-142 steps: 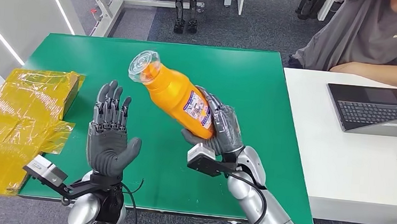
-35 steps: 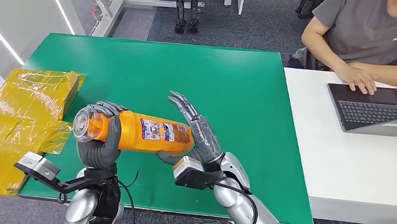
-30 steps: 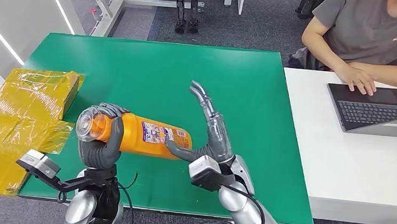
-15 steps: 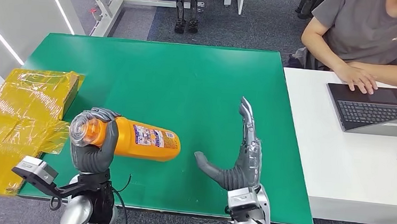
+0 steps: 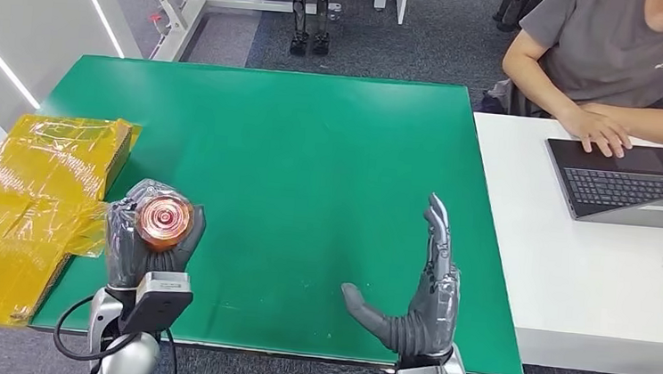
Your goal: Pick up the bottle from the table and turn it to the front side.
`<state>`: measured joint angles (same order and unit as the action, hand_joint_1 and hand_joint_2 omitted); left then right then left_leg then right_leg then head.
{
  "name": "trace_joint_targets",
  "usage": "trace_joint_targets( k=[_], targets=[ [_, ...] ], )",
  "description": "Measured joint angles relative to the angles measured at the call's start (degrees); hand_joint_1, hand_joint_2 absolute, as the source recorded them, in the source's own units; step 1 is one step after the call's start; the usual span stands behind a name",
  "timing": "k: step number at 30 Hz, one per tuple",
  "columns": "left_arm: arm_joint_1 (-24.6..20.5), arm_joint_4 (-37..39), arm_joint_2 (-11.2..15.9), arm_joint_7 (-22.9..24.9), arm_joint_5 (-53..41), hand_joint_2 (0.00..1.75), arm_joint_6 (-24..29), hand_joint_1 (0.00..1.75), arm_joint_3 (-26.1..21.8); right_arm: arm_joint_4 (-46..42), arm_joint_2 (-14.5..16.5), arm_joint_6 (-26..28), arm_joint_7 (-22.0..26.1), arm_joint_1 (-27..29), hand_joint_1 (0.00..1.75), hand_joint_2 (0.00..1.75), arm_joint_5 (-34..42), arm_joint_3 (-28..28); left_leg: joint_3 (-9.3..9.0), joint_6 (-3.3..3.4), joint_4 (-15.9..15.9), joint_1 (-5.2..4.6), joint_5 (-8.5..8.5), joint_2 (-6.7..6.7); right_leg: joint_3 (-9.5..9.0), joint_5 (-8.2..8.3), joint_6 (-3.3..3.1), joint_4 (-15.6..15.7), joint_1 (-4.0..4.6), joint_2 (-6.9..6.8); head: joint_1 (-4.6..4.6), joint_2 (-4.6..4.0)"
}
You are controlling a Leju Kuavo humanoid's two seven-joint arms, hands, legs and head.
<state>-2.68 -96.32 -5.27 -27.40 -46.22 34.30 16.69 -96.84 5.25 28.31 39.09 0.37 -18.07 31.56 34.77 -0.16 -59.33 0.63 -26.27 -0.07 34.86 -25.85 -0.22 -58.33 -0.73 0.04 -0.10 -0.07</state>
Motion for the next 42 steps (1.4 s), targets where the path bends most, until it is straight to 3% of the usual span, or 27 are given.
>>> trace_joint_targets(
  k=[6, 11, 15, 21, 27, 35, 42],
  targets=[
    [-2.5, 3.2, 8.9, 10.1, -23.2, 1.75, 4.9, 1.75, -0.1, -1.2, -0.8, -2.3, 0.4, 0.8, 0.00, 1.75, 1.2, 0.0, -0.03, -0.04, 0.0, 0.01, 0.03, 0.05, 0.01, 0.00, -0.01, 0.0, 0.01, 0.03, -0.01, 0.00],
    [-6.9, 10.0, 17.1, 10.8, -30.6, 1.75, 2.6, 1.75, 0.6, -1.3, -2.2, -1.6, 0.8, 0.7, 0.00, 1.75, 3.2, 0.0, -0.05, -0.08, 0.0, 0.02, 0.07, 0.06, 0.02, 0.01, -0.03, -0.1, 0.01, 0.05, -0.01, 0.00],
    [-12.3, 17.1, 20.6, 10.8, -32.7, 1.75, 0.6, 1.75, 2.4, -1.4, -3.2, -1.4, 0.9, 0.8, 0.00, 1.75, 4.0, 0.1, -0.04, -0.08, 0.0, 0.01, 0.10, 0.03, 0.03, 0.03, -0.04, -0.1, 0.01, 0.02, 0.01, 0.00],
    [-25.1, 33.9, 21.7, 6.8, -31.9, 1.75, -3.4, 1.75, 7.1, -1.7, -4.2, 0.3, 1.0, 0.8, 0.00, 1.75, 4.4, 0.7, -0.03, -0.08, 0.0, 0.00, 0.15, 0.02, 0.01, 0.09, -0.05, -0.1, -0.01, 0.03, 0.00, 0.00],
    [-33.9, 47.0, 21.1, 5.3, -32.4, 1.75, -7.9, 1.75, 11.4, -1.7, -4.7, 0.9, 1.0, 0.9, 0.00, 1.75, 4.9, 1.2, -0.03, -0.09, 0.0, 0.00, 0.14, 0.05, 0.05, 0.09, -0.05, -0.1, 0.00, 0.07, 0.00, 0.00],
    [-40.5, 59.9, 20.0, 9.3, -36.2, 1.75, -12.7, 1.75, 15.4, -1.8, -5.1, 1.5, 1.0, 0.9, 0.00, 1.75, 5.3, 1.7, 0.02, -0.09, 0.0, 0.02, 0.14, 0.12, 0.09, 0.09, -0.05, -0.1, 0.01, 0.16, 0.00, 0.00],
    [-41.8, 66.8, 20.6, 10.1, -36.8, 1.75, -14.0, 1.75, 16.8, -1.7, -5.2, 0.3, 0.9, 0.8, 0.00, 1.75, 5.9, 1.7, 0.02, -0.10, 0.0, 0.02, 0.14, 0.12, 0.09, 0.08, -0.05, -0.1, 0.01, 0.16, -0.01, 0.00]
  ],
)
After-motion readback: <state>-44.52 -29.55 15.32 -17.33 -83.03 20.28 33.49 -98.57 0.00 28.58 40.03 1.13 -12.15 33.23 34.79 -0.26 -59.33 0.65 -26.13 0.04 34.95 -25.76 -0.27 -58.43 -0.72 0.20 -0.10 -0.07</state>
